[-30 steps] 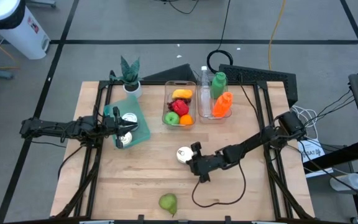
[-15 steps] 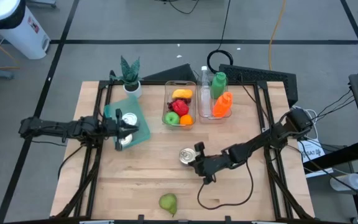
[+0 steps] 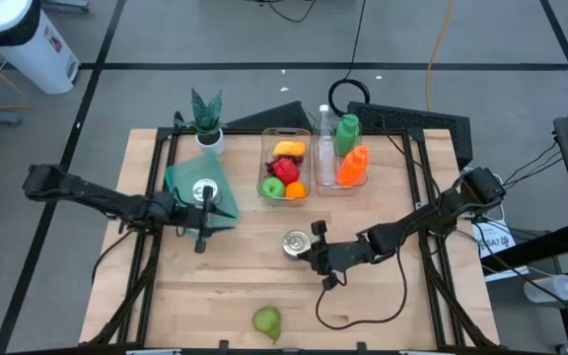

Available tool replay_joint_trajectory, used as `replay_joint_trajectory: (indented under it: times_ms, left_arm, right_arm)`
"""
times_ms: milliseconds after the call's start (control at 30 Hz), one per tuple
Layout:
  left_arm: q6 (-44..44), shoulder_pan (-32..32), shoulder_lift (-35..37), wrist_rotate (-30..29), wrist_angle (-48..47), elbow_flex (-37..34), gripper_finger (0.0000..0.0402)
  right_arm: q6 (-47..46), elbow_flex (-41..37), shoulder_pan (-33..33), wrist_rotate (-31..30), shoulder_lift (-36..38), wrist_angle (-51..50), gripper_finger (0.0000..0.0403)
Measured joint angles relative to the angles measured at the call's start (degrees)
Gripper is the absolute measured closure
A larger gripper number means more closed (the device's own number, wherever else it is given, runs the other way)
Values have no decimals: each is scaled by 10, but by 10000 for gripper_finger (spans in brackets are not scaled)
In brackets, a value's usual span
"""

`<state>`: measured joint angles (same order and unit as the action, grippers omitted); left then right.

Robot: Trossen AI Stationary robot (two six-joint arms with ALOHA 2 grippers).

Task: Pick & Place Food Item
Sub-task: Stack the blue and pink tuna can on top of the blue and pink tuna can in the bin

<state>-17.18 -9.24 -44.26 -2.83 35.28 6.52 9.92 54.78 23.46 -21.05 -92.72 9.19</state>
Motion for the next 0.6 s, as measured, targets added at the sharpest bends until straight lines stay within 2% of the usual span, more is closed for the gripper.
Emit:
replay_joint_trajectory:
  times_ms: [133,300,433,600]
  left_arm:
    - [-51,-26,-84,6,60,8,193]
    - [-94,-53,-168,-5,66,75,94]
    - [-145,-78,-246,-56,40,150,43]
    - [-211,-114,-349,-161,11,235,11]
  right_arm:
    - [-11,0,-4,0,14,-2,403]
    - [-13,0,-14,1,37,-4,403]
    - [-13,0,-22,1,54,-4,403]
    - [-16,1,-34,1,66,-6,403]
